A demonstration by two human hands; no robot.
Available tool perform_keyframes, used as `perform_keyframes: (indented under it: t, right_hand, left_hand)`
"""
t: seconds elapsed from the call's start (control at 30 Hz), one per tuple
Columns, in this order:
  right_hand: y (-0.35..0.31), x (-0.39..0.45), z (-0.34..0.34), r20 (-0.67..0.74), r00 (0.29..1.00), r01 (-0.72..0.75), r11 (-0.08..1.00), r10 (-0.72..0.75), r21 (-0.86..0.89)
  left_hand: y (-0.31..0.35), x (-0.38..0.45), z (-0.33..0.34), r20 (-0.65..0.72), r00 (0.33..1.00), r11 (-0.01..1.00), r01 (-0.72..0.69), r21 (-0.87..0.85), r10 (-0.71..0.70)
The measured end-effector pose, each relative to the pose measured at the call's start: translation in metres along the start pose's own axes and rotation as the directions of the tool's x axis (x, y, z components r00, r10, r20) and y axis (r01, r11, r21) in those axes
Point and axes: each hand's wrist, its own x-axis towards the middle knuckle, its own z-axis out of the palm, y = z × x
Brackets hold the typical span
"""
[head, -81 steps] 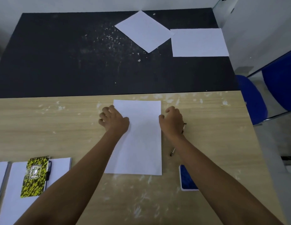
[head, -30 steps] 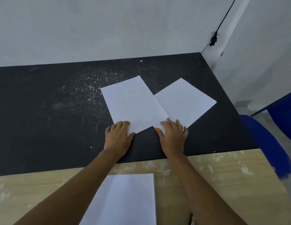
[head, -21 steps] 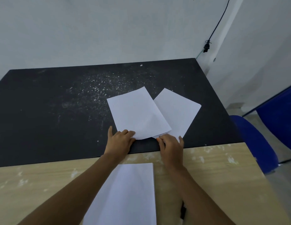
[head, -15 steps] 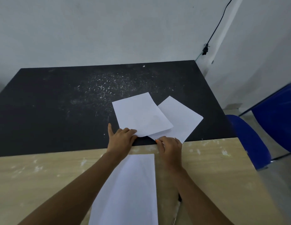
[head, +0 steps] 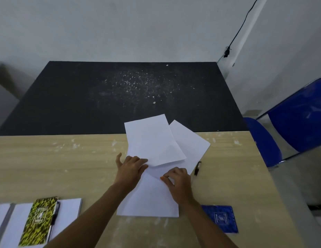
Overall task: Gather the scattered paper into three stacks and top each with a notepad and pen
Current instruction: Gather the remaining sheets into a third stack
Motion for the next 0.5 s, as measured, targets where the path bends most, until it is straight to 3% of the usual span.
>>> perform_keyframes:
  t: [0.23,0.33,0.4,0.5]
  right_hand:
    - [-0.023,-0.062,0.001,0.124,0.992,0.045,0.996,-0.034,-0.08]
    - [-0.026,-0.075,-0.003,0.18,0.984,-0.007,0.998,0.018,-0.06]
    - [-0.031,-0.081,-0.009,0.149,0.988,-0.041,0.998,0.049,-0.056]
    - [-0.039,-0.09,-0.017,-0.009,0.993,-0.121,0.993,0.121,-0.002]
  left_hand:
    - [-0.004,-0.075,-0.002,-0.015,0.999,0.999,0.043,0.028,-0.042]
    - [-0.009,-0.096,-0.004,0.023,0.998,0.998,0.062,0.016,-0.062]
    - [-0.012,-0.105,-0.005,0.065,0.995,0.997,0.074,0.008,-0.075]
    - [-0.017,-0.114,-0.006,0.139,0.984,0.994,0.111,-0.004,-0.109]
